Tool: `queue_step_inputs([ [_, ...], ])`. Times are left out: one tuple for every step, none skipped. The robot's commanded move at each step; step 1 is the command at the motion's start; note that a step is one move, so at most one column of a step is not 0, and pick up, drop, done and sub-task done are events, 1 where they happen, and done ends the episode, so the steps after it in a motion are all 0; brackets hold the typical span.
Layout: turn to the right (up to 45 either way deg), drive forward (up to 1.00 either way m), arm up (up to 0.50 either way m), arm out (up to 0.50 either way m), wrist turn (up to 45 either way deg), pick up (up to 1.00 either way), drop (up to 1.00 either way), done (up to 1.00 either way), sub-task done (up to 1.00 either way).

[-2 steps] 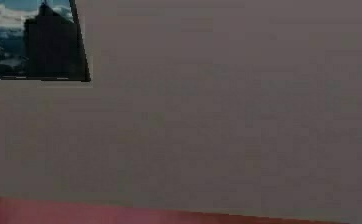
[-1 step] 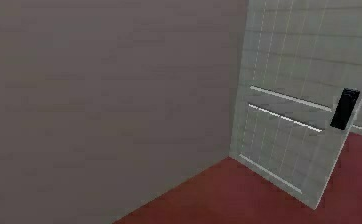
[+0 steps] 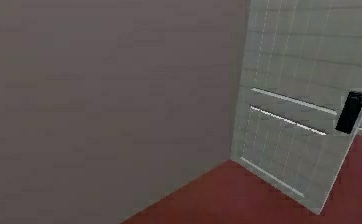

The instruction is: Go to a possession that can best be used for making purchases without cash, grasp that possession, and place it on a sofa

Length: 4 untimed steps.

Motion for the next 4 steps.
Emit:
queue_step_inputs([
  [-45.0,0.0,0.0,0.0,0.0,0.0,0.0,0.0,0.0],
  [-30.0,0.0,0.0,0.0,0.0,0.0,0.0,0.0,0.0],
  [0.0,0.1,0.0,0.0,0.0,0.0,0.0,0.0,0.0],
  [-45.0,0.0,0.0,0.0,0.0,0.0,0.0,0.0,0.0],
])
